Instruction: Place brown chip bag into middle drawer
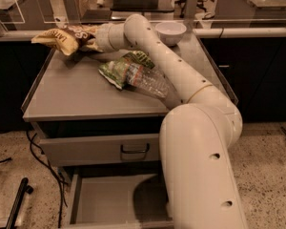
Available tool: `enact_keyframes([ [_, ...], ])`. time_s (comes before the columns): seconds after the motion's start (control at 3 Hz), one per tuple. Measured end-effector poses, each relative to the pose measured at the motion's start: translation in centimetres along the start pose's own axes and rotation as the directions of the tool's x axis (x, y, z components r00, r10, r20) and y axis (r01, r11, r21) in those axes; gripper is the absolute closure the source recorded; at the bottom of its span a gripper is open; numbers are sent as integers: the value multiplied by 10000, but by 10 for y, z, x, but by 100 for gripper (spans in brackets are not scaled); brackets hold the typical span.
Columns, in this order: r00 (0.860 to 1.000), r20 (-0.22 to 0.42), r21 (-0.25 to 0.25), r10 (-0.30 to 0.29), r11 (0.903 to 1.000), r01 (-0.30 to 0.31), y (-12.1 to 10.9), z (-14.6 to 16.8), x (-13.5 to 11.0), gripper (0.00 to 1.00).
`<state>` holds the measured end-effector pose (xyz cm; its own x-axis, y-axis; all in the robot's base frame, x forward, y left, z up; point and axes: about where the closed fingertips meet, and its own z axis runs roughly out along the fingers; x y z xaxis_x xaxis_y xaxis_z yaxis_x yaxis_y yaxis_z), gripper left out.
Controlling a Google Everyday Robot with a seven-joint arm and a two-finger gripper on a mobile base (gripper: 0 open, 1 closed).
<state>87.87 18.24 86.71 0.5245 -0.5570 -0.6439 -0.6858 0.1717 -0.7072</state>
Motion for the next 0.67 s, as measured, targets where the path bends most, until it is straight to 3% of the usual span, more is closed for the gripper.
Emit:
enact_keyframes([
  [0.67,9999,54,87,-164,9998,163,-7,-8,-8,100],
])
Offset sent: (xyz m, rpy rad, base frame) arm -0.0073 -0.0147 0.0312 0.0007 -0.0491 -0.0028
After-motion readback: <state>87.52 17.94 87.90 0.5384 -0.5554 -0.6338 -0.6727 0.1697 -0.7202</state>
